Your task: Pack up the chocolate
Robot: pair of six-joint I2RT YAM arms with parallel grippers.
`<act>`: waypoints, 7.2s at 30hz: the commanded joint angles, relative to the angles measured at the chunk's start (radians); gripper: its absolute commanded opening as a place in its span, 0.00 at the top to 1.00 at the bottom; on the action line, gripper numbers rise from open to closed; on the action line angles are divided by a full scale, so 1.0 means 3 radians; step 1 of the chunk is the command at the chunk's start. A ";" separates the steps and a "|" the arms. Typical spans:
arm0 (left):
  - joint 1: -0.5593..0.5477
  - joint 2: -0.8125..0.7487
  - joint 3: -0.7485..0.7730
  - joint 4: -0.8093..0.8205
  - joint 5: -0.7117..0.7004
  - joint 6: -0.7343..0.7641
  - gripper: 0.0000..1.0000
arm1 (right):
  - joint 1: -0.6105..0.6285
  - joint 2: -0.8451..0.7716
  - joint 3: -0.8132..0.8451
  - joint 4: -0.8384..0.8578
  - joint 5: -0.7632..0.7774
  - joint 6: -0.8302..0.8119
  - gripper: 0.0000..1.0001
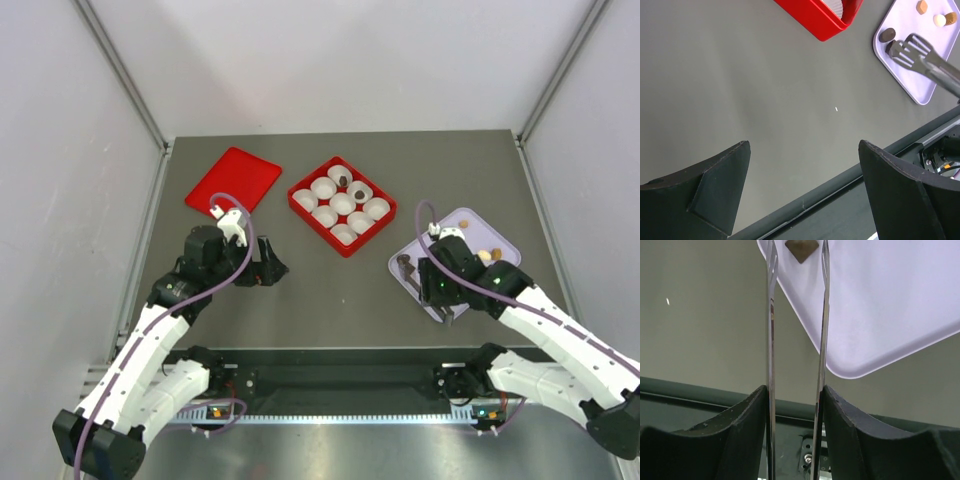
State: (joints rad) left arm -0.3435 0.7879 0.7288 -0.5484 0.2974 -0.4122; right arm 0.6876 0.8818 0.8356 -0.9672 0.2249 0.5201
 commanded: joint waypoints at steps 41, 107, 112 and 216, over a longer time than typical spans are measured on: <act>-0.0016 -0.0060 -0.0011 0.0141 -0.0004 0.0024 0.06 | 0.0300 0.0368 0.0716 -0.0227 0.0738 0.0281 0.69; -0.0036 -0.0029 -0.0006 0.0141 -0.0015 0.0024 0.06 | 0.0096 0.0646 0.0907 0.0259 0.0432 -0.0338 0.53; -0.0036 -0.0034 -0.0011 0.0141 -0.0010 0.0024 0.06 | 0.0096 0.0400 0.0565 0.0192 0.0325 -0.0164 0.50; -0.0036 -0.0167 0.0005 0.0125 -0.0122 0.0024 0.07 | 0.0254 0.3570 0.3192 0.1388 0.0196 -0.0696 0.59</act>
State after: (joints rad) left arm -0.3500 0.7479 0.7288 -0.5488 0.2634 -0.4122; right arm 0.7456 1.9381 1.7248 -0.6174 0.2825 0.3225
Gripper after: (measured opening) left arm 0.935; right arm 0.405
